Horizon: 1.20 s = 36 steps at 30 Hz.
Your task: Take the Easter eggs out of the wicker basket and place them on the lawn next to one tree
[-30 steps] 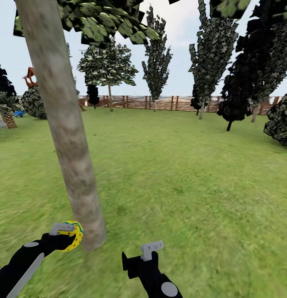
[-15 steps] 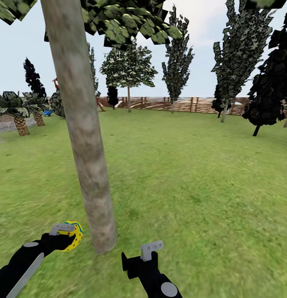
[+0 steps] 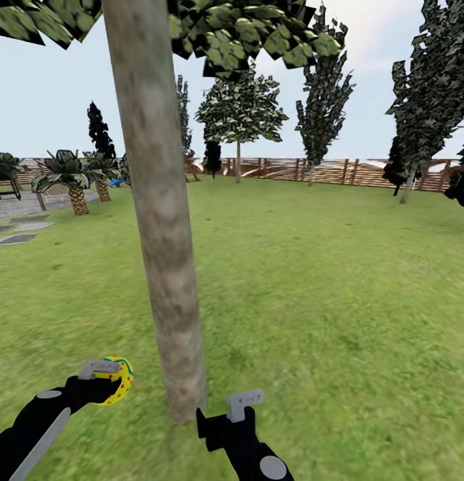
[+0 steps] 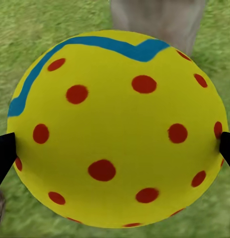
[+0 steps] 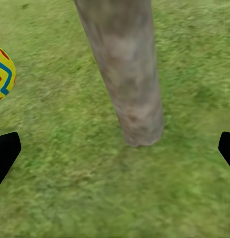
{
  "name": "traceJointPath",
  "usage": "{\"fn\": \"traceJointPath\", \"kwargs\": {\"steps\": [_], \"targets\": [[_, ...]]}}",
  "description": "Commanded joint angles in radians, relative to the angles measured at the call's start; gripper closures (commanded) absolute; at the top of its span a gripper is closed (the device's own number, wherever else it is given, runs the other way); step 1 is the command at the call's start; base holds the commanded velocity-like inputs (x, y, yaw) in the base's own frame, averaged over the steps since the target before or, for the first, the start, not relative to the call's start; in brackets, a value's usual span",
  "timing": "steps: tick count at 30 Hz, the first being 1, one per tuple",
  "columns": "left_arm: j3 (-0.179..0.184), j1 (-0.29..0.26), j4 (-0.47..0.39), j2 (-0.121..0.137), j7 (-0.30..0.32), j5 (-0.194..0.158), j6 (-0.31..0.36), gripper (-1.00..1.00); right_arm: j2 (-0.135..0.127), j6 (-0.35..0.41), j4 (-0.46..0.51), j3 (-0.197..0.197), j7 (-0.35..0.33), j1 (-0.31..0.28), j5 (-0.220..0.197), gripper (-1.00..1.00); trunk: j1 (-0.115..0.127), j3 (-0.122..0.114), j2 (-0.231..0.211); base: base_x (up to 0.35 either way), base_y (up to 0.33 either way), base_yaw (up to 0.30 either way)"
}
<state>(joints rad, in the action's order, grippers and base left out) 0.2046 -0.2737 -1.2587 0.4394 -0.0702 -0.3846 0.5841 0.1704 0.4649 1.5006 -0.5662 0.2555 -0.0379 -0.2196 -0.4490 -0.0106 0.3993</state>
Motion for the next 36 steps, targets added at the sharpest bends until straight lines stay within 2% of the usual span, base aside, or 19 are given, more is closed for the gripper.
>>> {"fn": "traceJointPath", "kwargs": {"steps": [1, 21, 32, 36], "targets": [[0.003, -0.001, -0.001, 0.001, -0.006, -0.010, 0.003, 1.00, 0.000, 0.003, 0.001, -0.002, 0.010, 0.000, -0.011, -1.00, -0.001, 0.000, 0.001, 0.312, -0.101, 0.275], [0.001, -0.001, 0.001, 0.001, -0.006, -0.010, 0.004, 1.00, 0.000, 0.002, 0.000, -0.003, 0.009, 0.000, -0.010, -1.00, -0.001, -0.009, 0.001, 0.286, -0.050, 0.263], [-0.002, -0.002, 0.019, 0.001, -0.006, -0.010, 0.028, 1.00, -0.001, 0.002, 0.000, -0.003, 0.010, 0.000, -0.011, -1.00, -0.001, -0.009, 0.001, 0.075, -0.058, 0.031], [-0.003, -0.002, 0.020, 0.001, -0.006, -0.010, 0.031, 1.00, -0.002, 0.001, 0.000, -0.003, 0.009, 0.000, -0.011, -1.00, -0.016, 0.003, 0.029, 0.000, 0.000, 0.000]]}}
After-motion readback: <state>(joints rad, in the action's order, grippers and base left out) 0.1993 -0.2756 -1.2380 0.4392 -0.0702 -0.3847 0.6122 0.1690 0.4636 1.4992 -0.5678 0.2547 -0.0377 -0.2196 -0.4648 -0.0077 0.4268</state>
